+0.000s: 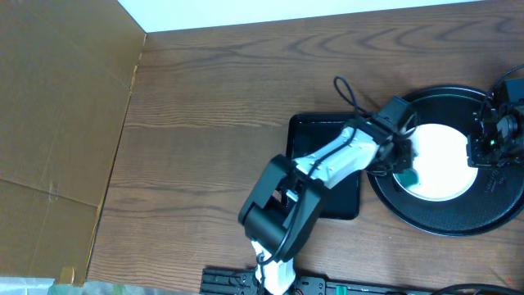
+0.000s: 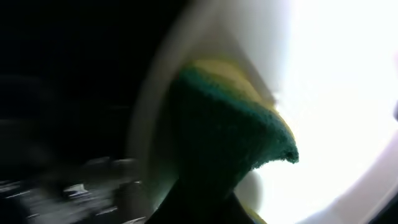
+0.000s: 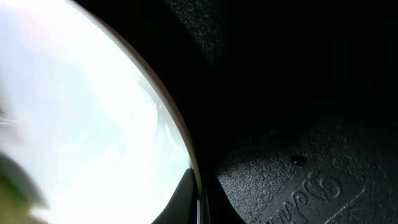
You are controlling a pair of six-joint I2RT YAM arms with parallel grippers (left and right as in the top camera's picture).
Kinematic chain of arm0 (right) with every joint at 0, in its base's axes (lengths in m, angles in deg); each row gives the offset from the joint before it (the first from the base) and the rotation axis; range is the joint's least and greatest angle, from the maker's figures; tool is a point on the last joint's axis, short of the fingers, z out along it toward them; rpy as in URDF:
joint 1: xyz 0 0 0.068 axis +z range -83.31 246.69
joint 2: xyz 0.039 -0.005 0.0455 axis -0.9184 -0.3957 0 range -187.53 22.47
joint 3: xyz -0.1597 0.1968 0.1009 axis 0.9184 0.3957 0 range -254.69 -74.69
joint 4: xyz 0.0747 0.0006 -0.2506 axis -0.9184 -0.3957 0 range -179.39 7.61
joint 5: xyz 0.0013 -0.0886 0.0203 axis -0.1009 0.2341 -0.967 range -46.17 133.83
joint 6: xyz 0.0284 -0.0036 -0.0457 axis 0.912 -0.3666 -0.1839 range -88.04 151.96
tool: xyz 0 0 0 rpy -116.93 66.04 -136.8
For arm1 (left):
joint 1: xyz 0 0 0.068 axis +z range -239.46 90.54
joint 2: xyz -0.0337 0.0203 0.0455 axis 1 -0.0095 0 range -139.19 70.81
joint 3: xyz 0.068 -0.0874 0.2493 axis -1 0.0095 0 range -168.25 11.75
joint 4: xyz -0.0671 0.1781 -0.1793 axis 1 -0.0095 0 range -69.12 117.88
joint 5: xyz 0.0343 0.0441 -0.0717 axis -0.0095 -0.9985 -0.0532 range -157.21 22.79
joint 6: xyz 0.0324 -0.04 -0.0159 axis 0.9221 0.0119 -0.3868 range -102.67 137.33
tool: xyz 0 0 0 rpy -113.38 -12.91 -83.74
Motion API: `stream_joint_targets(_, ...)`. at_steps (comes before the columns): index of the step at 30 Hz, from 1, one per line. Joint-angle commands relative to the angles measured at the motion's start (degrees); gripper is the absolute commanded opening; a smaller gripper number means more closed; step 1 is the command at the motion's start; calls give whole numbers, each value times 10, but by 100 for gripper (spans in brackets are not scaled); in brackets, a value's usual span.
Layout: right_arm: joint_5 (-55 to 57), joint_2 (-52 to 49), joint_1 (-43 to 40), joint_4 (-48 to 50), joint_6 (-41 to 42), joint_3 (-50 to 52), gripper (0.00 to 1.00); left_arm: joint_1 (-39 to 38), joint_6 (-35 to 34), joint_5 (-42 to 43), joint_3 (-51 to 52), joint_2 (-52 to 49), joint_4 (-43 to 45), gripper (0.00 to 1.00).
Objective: Clean dirty plates on tray and stack at the side
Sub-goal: 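Scrub the white plate with the sponge in the left gripper, then return the sponge to the black tray and release it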
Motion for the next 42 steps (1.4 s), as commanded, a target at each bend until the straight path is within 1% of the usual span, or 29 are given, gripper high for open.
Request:
stream_joint_targets(1, 12, -17, 4, 1, 6, 19, 1, 28, 4, -64, 27, 28, -22, 8)
stream_joint_targets(4, 12, -17, 4, 1, 6, 19, 1, 46, 4, -14, 27, 88, -34, 7)
stream_joint_targets(6, 12, -17, 4, 1, 6, 19, 1, 62, 10, -9, 27, 141, -61, 7)
stream_joint_targets(9, 12, -17, 4, 1, 6, 19, 1, 95, 56, -12, 27, 210, -106, 7)
stream_joint_targets(11, 12, -17, 4, 1, 6, 19, 1, 120, 68, -43, 27, 249, -146, 8)
stream_joint_targets(14, 12, -17, 4, 1, 6, 19, 1, 160, 99, -116, 28, 287, -205, 8)
stream_joint_targets(17, 12, -17, 4, 1, 6, 19, 1, 191, 118, -205, 38, 292, -235, 8)
stream_joint_targets(19, 12, -17, 4, 1, 6, 19, 1, 209, 118, -244, 57, 284, -230, 8)
stream_joint_targets(25, 12, -17, 4, 1, 6, 19, 1, 242, 123, -245, 116, 220, -161, 8)
stream_joint_targets(28, 12, -17, 4, 1, 6, 19, 1, 243, 123, -240, 118, 188, -155, 17)
stream_joint_targets(29, 12, -17, 4, 1, 6, 19, 1, 243, 123, -231, 118, 184, -155, 27)
stream_joint_targets(31, 12, -17, 4, 1, 6, 19, 1, 243, 123, -212, 117, 185, -154, 41)
stream_joint_targets(33, 12, -17, 4, 1, 6, 19, 1, 243, 123, -196, 113, 193, -156, 49)
stream_joint_targets(35, 12, -17, 4, 1, 6, 19, 1, 243, 123, -176, 107, 206, -164, 55)
stream_joint_targets(38, 12, -17, 4, 2, 6, 19, 2, 243, 123, -156, 94, 240, -179, 59)
stream_joint_targets(42, 12, -18, 4, 6, 6, 19, 14, 243, 123, -152, 74, 314, -206, 64)
